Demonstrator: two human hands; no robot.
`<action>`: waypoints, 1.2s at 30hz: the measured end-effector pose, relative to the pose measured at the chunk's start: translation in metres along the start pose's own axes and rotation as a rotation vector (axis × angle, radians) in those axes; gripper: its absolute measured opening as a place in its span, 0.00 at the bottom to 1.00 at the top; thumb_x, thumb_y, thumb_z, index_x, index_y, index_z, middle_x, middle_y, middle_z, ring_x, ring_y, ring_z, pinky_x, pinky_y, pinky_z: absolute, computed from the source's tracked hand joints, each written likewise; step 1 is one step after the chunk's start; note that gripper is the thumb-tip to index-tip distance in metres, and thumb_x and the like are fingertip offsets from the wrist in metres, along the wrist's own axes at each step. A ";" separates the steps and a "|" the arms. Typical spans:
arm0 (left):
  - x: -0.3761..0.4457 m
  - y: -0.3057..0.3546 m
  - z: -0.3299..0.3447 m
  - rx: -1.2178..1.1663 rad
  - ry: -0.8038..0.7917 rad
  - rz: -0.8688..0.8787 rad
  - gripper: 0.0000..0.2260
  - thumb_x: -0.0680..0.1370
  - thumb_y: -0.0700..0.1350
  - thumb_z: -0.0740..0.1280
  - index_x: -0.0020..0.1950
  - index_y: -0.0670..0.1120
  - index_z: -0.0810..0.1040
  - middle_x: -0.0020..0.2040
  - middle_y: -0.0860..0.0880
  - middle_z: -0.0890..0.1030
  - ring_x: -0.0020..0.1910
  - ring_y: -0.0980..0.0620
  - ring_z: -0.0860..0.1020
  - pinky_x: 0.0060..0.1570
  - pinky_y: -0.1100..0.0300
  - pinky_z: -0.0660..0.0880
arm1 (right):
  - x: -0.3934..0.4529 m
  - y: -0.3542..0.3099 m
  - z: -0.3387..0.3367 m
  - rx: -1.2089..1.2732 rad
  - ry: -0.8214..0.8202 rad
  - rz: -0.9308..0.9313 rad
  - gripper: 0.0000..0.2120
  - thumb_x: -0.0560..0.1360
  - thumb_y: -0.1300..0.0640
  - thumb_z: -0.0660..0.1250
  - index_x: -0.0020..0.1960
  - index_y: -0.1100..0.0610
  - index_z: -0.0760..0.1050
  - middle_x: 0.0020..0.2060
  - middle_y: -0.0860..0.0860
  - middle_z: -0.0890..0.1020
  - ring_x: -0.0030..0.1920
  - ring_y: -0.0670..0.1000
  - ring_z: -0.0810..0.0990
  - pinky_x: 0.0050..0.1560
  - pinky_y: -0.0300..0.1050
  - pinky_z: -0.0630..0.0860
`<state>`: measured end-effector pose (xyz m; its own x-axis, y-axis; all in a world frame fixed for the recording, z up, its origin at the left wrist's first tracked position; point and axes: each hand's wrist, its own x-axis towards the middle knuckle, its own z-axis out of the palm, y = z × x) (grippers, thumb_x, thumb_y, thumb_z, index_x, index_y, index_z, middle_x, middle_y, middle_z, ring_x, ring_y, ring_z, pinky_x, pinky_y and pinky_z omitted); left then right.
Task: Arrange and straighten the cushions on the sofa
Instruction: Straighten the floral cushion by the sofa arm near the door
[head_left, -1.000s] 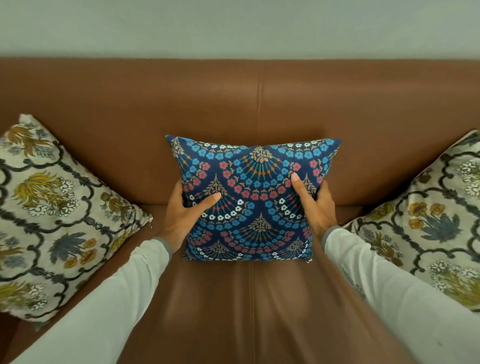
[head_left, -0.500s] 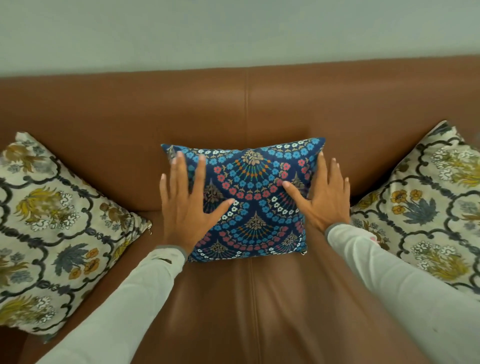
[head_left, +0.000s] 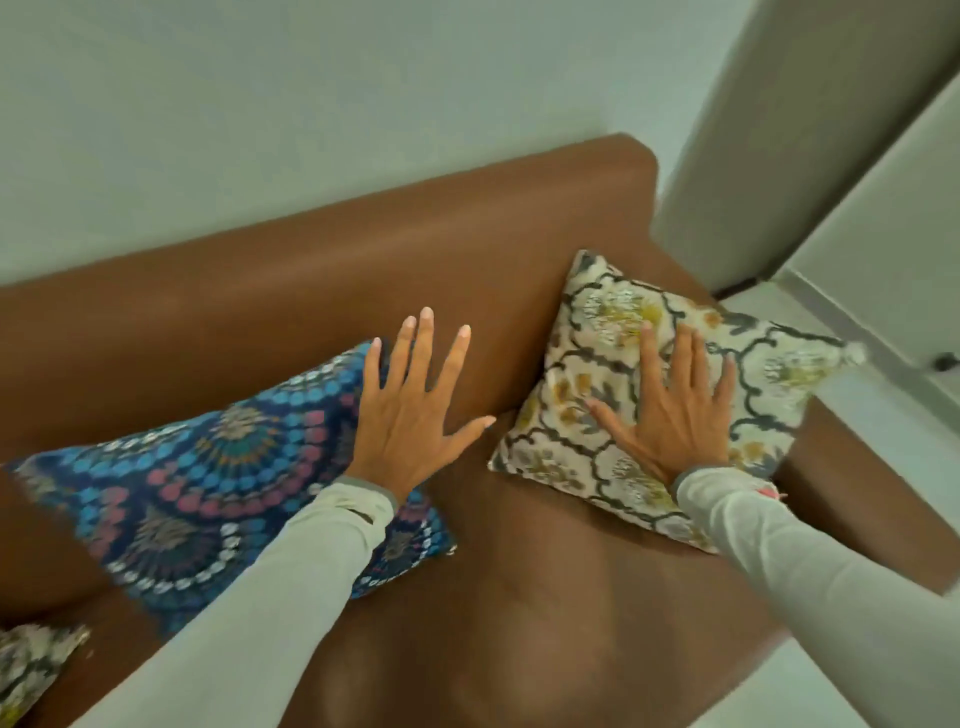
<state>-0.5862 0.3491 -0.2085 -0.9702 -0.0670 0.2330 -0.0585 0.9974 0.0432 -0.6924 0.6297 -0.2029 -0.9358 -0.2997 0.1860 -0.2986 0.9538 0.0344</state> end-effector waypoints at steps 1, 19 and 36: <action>0.018 0.018 0.007 -0.061 -0.040 0.013 0.44 0.79 0.73 0.59 0.88 0.48 0.55 0.86 0.35 0.57 0.84 0.35 0.60 0.80 0.34 0.59 | 0.003 0.024 0.001 0.023 -0.009 0.074 0.51 0.74 0.24 0.57 0.86 0.58 0.58 0.82 0.70 0.62 0.82 0.70 0.62 0.77 0.76 0.56; 0.191 0.143 0.095 -1.316 -0.191 -0.675 0.48 0.56 0.66 0.86 0.70 0.51 0.71 0.65 0.51 0.82 0.64 0.50 0.82 0.69 0.46 0.78 | 0.052 0.170 0.060 1.247 0.044 0.711 0.40 0.69 0.40 0.82 0.74 0.51 0.68 0.65 0.47 0.82 0.64 0.51 0.83 0.68 0.51 0.80; 0.190 0.145 0.056 -0.368 0.197 0.054 0.39 0.81 0.68 0.62 0.83 0.42 0.65 0.81 0.35 0.66 0.81 0.37 0.65 0.80 0.36 0.61 | 0.057 0.162 0.024 0.270 0.305 0.341 0.49 0.78 0.27 0.62 0.84 0.62 0.56 0.83 0.69 0.59 0.84 0.68 0.58 0.83 0.70 0.52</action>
<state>-0.7924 0.4828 -0.2121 -0.9040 -0.0550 0.4239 0.1135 0.9252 0.3621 -0.7986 0.7662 -0.2107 -0.9032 0.0855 0.4206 -0.0616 0.9440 -0.3242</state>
